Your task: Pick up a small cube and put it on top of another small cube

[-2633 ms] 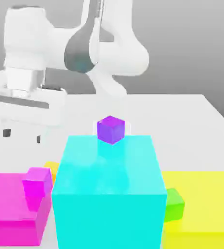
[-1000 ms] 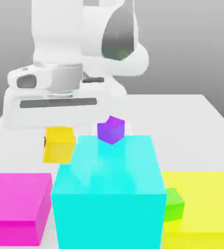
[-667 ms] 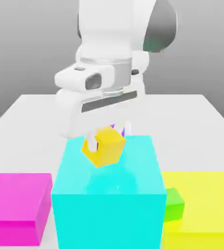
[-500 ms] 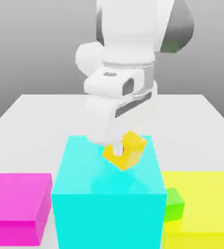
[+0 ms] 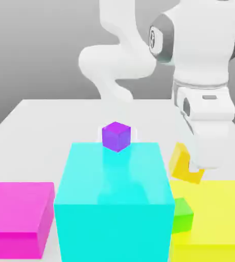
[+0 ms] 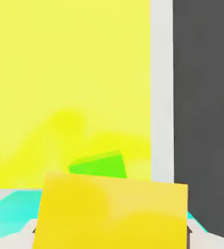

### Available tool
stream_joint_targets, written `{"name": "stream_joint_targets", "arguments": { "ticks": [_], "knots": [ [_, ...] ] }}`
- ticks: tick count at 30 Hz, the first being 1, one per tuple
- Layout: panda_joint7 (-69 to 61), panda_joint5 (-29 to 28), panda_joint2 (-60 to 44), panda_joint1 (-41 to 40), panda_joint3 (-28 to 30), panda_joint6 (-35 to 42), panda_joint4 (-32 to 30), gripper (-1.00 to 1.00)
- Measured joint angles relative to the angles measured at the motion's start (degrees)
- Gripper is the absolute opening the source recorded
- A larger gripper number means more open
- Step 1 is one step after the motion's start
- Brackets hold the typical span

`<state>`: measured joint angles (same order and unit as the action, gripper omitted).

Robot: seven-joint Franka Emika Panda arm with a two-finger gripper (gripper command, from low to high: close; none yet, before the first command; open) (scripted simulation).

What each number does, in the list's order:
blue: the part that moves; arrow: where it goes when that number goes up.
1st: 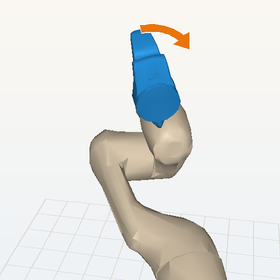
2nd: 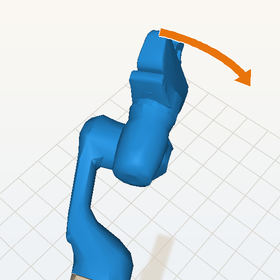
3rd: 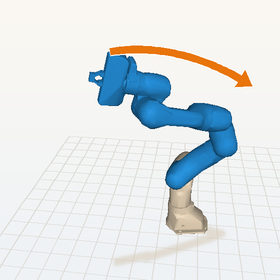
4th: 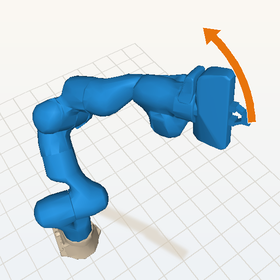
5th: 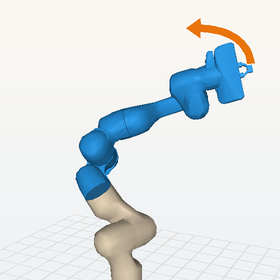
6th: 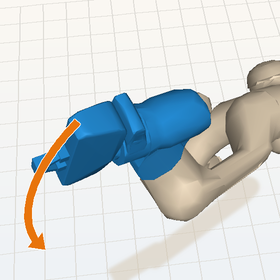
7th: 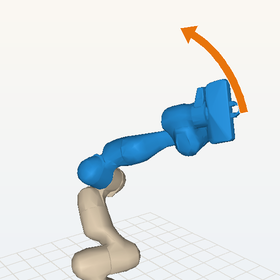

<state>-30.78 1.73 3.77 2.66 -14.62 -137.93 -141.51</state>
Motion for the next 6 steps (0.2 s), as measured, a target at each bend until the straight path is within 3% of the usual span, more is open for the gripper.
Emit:
{"name": "stream_joint_targets", "arguments": {
  "ticks": [3, 4, 6],
  "knots": [
    [1.24, -2.09, -5.22, 1.30, 0.79, -6.44, -1.56, -1.00],
    [1.66, -2.71, -6.49, 1.08, 1.21, -8.00, -1.89, 1.00],
    [1.66, -2.71, -6.48, 1.24, 1.21, -7.99, -1.89, 1.00]
  ]
}}
